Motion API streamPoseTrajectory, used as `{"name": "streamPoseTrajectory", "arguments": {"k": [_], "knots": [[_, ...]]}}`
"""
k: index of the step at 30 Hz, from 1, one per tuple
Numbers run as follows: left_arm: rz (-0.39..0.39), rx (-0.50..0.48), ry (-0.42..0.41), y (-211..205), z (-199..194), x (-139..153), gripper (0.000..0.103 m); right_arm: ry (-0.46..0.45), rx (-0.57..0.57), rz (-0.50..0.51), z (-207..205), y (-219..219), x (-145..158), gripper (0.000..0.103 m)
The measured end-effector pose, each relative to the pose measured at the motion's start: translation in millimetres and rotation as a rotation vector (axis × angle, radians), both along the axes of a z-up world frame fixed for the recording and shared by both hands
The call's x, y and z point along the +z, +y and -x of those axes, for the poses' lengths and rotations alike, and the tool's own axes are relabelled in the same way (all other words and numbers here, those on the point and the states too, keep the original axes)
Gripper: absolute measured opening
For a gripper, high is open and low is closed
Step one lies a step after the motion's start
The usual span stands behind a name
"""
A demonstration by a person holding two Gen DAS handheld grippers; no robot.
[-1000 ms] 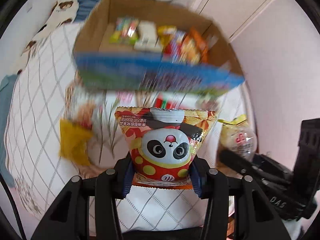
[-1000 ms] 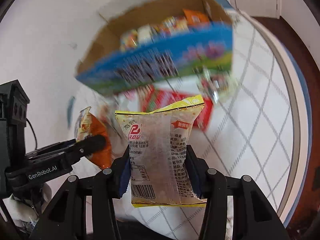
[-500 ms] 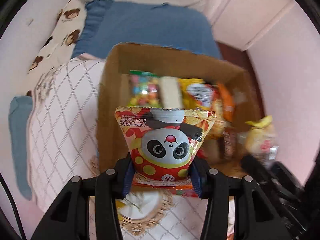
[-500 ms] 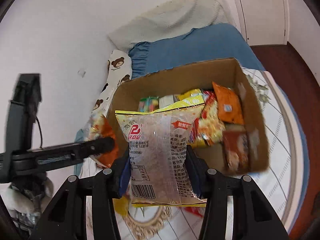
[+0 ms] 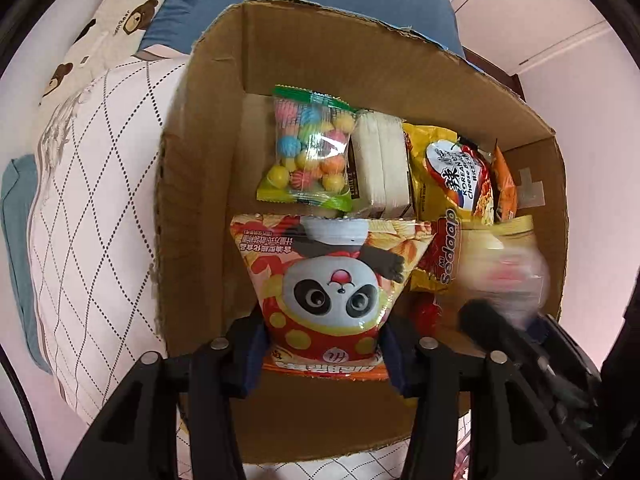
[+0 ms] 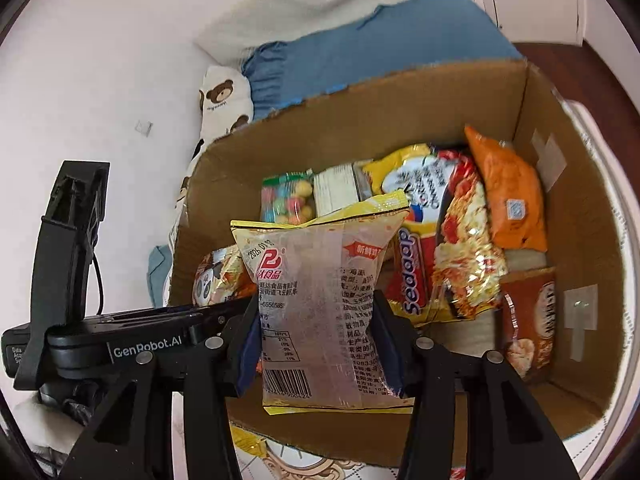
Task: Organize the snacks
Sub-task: 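Carry panda packet and clear bread bag into the box and open both tools, then raise both open tools away from the box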
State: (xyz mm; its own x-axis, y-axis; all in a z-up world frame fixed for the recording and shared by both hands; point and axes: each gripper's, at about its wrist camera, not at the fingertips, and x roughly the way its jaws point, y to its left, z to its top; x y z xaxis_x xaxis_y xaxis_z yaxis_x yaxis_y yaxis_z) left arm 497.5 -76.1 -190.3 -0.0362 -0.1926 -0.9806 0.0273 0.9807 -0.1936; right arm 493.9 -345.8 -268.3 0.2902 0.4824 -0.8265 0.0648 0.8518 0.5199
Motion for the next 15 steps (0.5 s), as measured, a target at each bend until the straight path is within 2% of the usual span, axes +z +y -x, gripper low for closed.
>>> {"name": "streamPoseTrajectory", "arguments": {"k": [2,4,5,6,13,15], "knots": [[-0.017,-0.005,-0.011,1,-2,2,0.068,0.031,0.004,-0.004,-4,1,-8,0.081],[-0.028,-0.008,-0.032,2,-3,8,0.079,0.046,0.005,0.016,-5,1,-11,0.084],[-0.025,-0.008,-0.038,3,-2,10,0.079,0.052,-0.002,0.007,-5,-2,-13,0.090],[-0.025,-0.010,-0.042,3,-1,12,0.079,0.057,-0.008,0.008,-5,-5,-14,0.092],[-0.058,-0.031,-0.087,0,14,22,0.079,0.048,-0.012,0.115,8,-18,-8,0.092],[-0.070,-0.033,-0.112,-2,17,22,0.079,0.034,-0.008,0.175,14,-19,1,0.098]]}}
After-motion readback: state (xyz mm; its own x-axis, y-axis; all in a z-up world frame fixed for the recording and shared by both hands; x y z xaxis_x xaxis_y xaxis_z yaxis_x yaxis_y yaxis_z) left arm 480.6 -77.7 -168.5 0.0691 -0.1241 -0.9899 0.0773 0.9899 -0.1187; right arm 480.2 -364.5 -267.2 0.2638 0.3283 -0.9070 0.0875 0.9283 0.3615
